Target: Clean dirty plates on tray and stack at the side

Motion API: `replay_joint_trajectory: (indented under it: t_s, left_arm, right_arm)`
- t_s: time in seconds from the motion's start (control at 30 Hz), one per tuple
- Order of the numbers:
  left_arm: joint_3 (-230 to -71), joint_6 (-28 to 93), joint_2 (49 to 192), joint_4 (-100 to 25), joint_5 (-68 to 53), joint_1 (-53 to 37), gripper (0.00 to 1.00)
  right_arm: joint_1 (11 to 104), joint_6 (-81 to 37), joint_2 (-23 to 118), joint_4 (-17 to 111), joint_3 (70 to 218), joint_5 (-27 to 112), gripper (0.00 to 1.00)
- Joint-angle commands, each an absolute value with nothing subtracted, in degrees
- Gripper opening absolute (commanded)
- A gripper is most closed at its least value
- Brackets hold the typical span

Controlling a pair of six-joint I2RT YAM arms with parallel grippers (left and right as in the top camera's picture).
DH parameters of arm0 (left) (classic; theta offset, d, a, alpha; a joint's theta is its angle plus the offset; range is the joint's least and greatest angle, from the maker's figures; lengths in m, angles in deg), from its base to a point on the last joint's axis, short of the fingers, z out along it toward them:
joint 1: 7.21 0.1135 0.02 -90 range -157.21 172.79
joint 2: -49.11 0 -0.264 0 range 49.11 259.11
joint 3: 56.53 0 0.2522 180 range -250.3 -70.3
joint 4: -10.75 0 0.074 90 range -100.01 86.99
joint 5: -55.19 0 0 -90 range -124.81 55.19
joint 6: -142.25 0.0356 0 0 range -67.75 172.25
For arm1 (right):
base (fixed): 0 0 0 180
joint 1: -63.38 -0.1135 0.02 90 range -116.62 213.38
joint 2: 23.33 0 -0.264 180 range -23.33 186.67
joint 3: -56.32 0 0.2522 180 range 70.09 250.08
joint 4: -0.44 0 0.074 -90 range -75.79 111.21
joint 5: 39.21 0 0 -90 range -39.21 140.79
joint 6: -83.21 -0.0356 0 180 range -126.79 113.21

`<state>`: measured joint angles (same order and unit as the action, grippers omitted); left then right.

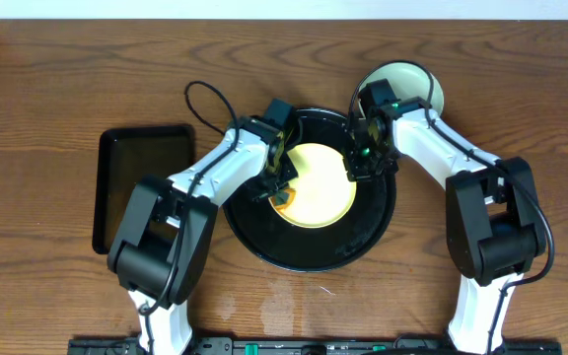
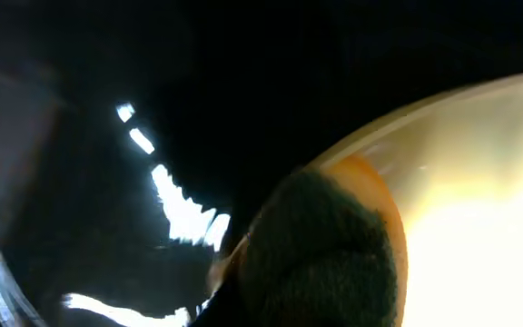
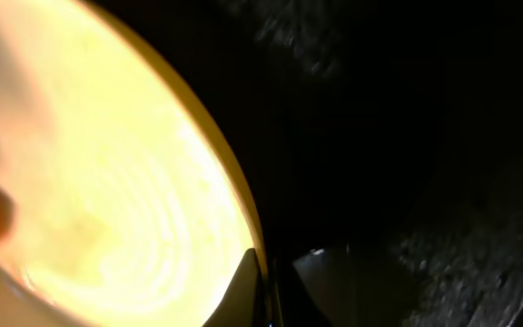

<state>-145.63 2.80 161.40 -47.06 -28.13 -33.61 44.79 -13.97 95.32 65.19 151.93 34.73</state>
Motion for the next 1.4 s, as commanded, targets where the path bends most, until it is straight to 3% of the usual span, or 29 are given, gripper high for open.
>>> replay_joint_trajectory:
  t_s: [0.0,0.3,0.7,1.0,1.2,1.37]
  left_arm:
    - [-146.0,3.1,157.0,-49.0,-44.7,-31.7,0.07]
    - [-146.0,13.3,141.1,-48.1,-47.0,-22.6,0.07]
    - [-143.7,27.6,138.6,-53.0,-27.3,0.7,0.07]
    - [-142.4,27.6,141.1,-53.4,-27.3,4.5,0.08]
    - [-142.3,27.6,141.7,-53.4,-27.4,5.4,0.08]
    - [-142.3,27.6,141.7,-53.5,-27.6,5.7,0.08]
  right_arm:
    - [45.1,-12.9,95.8,67.4,155.0,41.8,0.01]
    - [42.8,-7.7,95.6,73.4,168.0,43.5,0.01]
    - [31.3,-0.9,95.5,80.4,186.2,76.5,0.01]
    - [19.0,14.3,95.5,77.8,192.3,109.4,0.01]
    - [13.4,25.2,95.5,71.6,192.3,118.0,0.01]
    - [11.9,27.2,95.5,70.3,192.3,121.8,0.01]
